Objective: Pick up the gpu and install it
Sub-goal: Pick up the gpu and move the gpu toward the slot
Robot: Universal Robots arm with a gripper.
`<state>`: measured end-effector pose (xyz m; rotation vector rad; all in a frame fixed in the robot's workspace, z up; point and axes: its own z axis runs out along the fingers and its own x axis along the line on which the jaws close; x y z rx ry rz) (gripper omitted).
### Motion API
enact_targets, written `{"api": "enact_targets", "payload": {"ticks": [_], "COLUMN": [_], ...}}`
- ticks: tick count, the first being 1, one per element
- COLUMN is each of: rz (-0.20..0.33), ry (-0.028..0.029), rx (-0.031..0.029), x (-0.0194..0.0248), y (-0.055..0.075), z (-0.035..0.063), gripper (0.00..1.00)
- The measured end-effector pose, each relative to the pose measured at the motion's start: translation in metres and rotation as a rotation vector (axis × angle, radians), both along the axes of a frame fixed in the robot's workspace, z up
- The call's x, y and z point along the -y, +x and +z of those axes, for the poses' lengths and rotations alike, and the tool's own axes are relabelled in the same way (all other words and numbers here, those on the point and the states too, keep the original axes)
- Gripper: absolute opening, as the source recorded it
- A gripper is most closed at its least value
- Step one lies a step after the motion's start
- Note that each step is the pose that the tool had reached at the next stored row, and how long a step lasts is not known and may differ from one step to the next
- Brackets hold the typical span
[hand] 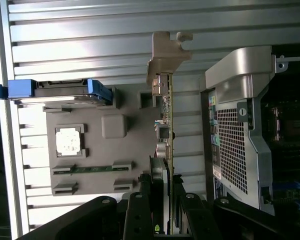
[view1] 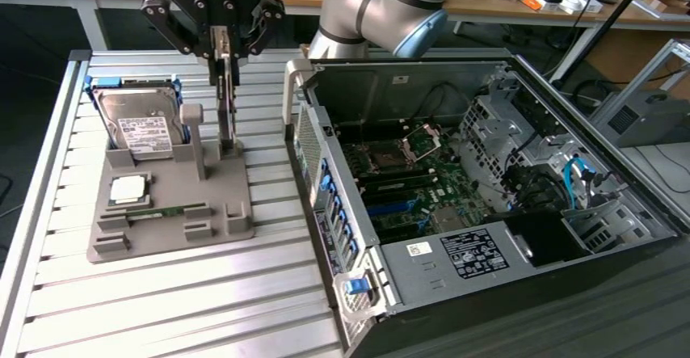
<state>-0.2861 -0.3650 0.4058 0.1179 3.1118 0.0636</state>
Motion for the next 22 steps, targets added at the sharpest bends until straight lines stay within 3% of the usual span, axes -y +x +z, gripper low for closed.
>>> {"api": "enact_targets", "payload": {"ticks": [22], "rz": [0.000], "ry": [0.0000], "rx": [0.0001], "x": [0.0000], "y": [0.0000], "z": [0.0078], "gripper": [0.27]}}
